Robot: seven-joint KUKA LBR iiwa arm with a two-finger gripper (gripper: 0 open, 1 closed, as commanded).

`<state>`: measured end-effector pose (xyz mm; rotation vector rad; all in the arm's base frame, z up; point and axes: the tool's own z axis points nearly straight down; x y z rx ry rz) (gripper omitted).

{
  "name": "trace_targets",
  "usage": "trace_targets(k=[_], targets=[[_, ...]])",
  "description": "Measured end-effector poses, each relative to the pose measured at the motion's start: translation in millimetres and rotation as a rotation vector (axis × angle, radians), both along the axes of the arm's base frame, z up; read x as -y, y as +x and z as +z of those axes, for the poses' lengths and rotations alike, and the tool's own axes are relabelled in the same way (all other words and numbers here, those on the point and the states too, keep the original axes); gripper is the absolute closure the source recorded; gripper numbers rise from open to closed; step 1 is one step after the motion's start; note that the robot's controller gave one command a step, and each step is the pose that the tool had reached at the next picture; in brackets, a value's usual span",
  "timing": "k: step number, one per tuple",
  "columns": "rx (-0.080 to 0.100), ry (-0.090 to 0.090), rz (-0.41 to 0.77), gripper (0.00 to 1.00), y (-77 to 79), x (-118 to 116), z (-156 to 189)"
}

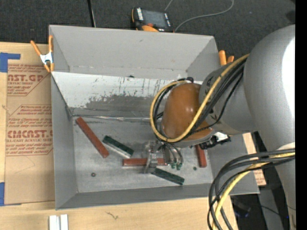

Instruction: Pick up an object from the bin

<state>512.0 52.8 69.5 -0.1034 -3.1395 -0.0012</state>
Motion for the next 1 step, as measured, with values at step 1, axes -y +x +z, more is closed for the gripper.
trace_targets(k=[1], targets=[[0.008,0.0,-0.003,1.0,-26.6,14.6,147.5]])
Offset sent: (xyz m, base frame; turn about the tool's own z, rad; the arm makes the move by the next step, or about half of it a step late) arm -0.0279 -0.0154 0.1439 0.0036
